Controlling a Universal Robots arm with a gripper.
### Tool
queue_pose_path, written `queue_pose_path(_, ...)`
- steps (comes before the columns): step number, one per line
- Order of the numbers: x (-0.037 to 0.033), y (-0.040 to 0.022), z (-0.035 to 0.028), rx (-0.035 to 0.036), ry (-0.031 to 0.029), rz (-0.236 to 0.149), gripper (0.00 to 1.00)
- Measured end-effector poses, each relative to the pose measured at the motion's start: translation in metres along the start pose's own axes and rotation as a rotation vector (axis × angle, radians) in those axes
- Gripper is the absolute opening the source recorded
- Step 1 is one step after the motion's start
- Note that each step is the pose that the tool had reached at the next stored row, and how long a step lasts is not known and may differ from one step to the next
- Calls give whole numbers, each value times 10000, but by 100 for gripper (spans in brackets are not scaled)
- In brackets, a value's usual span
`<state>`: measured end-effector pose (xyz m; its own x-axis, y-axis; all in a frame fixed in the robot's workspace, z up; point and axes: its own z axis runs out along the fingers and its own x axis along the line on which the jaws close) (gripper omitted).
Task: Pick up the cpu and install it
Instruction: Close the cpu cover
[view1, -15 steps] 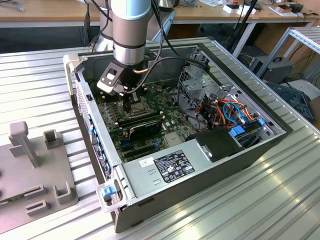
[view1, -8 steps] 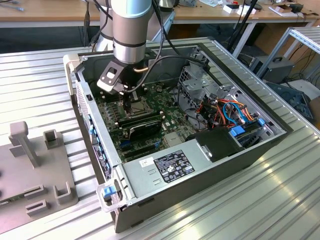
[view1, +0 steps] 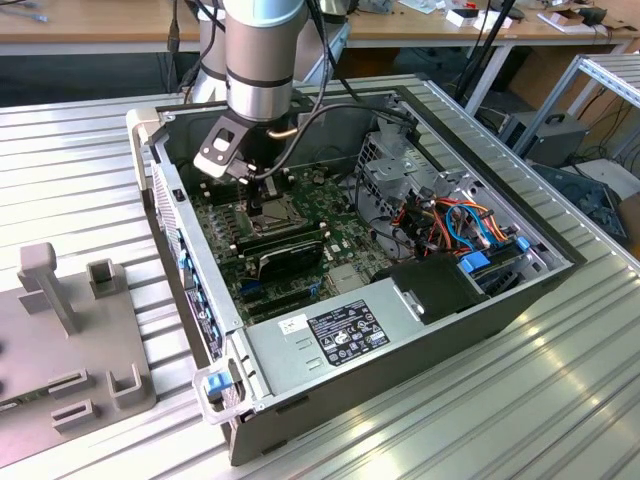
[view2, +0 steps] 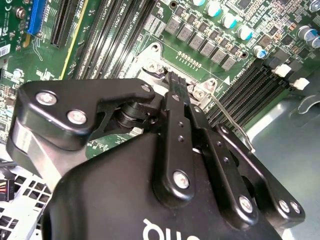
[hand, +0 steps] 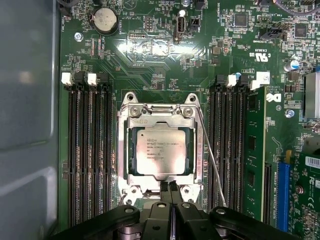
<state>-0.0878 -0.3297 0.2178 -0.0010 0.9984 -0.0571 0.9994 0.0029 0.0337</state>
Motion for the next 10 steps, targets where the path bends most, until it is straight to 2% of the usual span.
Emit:
queue_pose_path(7,-1,-23,-3,1,-2,-2,11)
queue_pose_path(10,-3,-21,-49,0,-1,0,11)
